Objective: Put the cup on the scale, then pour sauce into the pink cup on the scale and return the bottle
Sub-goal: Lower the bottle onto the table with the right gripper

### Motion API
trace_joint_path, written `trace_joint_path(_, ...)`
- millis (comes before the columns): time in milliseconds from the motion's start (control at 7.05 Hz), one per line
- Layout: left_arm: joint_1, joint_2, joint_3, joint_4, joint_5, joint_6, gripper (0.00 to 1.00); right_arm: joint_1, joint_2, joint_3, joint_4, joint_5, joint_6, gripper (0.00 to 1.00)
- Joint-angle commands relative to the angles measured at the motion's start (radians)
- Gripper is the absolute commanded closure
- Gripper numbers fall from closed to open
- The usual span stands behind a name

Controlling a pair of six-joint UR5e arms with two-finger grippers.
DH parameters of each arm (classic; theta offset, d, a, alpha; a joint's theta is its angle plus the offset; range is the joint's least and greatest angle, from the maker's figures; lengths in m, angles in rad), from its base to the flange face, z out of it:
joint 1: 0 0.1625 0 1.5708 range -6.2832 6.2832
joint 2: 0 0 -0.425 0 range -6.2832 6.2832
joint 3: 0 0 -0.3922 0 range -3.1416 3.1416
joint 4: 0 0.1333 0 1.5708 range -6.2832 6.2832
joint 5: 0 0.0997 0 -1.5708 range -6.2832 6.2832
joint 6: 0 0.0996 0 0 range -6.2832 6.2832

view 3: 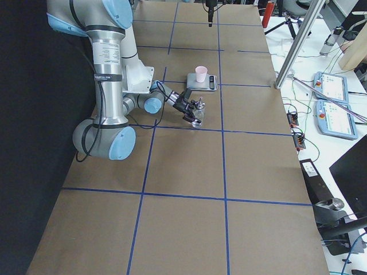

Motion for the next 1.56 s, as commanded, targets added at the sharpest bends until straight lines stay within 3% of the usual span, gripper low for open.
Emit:
trace_joint_path(0,-0.002,0.0,0.0,0.0,0.0,0.002,0.34,0.0,0.0,-0.001,0.0,0.004,-0.001,1.0)
trace_joint_path(425,-0.003,0.0,-0.002,0.0,0.0,0.0,0.34,0.0,0.0,0.003,0.0,0.007,-0.003,0.96)
trace_joint_path(567,-0.003,0.0,0.0,0.0,0.002,0.002,0.34,-0.001,0.0,0.001,0.0,0.007,-0.003,0.01)
trace_joint_path(1134,-0.003,-0.002,0.0,0.0,0.005,0.0,0.34,-0.014,-0.009,0.021,0.001,0.012,-0.008,0.0)
trace_joint_path(1418,-0.005,-0.014,-0.002,-0.002,0.005,0.002,0.34,-0.076,-0.11,0.132,0.0,0.004,-0.008,0.0)
